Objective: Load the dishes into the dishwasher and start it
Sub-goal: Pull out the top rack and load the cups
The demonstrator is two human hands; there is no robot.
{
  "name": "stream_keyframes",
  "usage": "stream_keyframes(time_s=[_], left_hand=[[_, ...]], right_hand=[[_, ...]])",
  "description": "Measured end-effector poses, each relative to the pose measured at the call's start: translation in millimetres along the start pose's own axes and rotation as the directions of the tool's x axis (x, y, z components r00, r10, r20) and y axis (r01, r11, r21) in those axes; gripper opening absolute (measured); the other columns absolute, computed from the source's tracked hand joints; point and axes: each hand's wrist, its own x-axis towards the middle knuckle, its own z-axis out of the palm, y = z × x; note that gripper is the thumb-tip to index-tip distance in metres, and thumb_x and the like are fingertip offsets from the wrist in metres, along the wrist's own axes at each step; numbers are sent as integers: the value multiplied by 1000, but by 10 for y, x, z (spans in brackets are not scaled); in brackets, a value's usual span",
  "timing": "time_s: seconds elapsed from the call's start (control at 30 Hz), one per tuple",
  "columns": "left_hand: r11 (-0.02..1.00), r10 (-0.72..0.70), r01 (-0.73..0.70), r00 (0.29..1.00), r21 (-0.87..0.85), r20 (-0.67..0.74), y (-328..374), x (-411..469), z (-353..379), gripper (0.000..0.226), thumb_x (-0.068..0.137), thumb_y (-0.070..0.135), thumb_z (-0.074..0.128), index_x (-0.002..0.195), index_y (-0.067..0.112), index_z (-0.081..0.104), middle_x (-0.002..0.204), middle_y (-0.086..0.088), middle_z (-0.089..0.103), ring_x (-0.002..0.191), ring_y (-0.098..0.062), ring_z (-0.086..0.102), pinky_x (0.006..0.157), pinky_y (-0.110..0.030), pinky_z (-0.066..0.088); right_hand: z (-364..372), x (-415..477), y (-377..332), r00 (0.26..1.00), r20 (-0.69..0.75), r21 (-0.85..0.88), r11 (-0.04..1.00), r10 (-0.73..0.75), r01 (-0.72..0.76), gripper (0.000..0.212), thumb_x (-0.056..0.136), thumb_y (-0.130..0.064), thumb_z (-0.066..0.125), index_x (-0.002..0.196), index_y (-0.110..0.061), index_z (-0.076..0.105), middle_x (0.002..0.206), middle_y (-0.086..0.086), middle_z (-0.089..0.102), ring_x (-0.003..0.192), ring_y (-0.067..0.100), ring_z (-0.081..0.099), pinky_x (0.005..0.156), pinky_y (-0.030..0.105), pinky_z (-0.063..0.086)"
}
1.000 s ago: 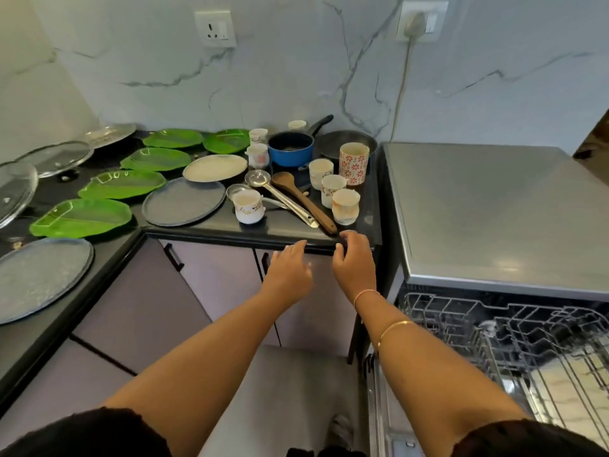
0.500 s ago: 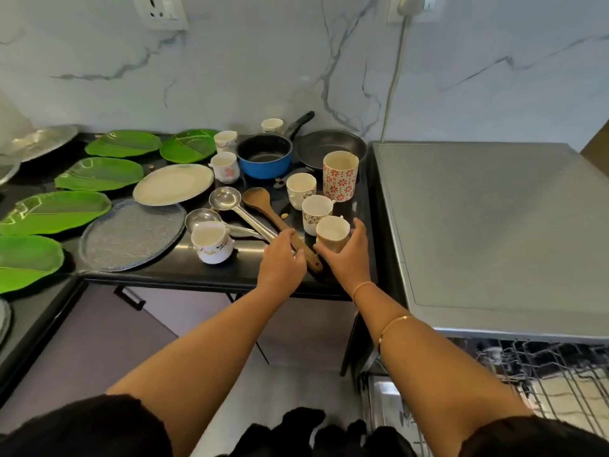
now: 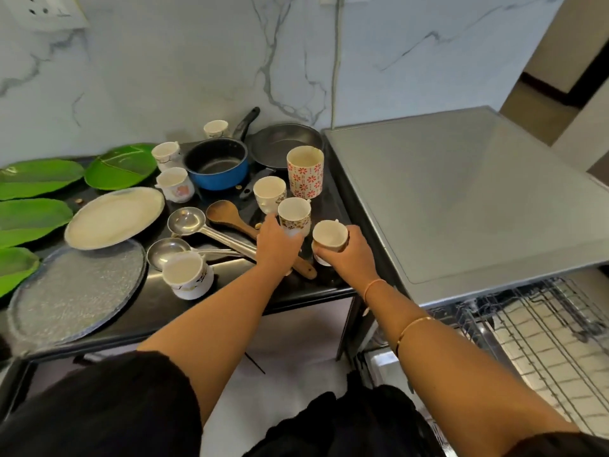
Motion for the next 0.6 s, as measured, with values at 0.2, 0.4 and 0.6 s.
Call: stream_keyframes(time_s=[0.2,0.4,0.6], left_hand=[[999,-34,35,999,-29,37,0,256,114,70,75,29,76,132,12,40,132,-7,52,122,-25,49,98,-35,41],[999,-40,40,999,-12,37,1,360,180,78,67,47,79,129,17,42,125,-3,55,110,-21,54,82,-31,43],[939,329,-318,942,-128,72,123,-181,353,67,65,39,81,112,16,39,102,2,51,95,-17,54,78,-27,47]], right_hand=[[-172,-281,86,992,-121,-18,1000,20,-22,56,72,-32,80,114,-21,46,104,-6,51,95,8,50,73,11,44],[-249,-542,156,969,-246,16,999,34,-31,54,70,-34,81,111,-24,46,106,-3,54,93,11,53,70,8,42],[-355,-742,266,914,-400,58,997,70,-51,55,68,-39,81,108,-26,45,108,1,52,96,17,55,78,28,53]])
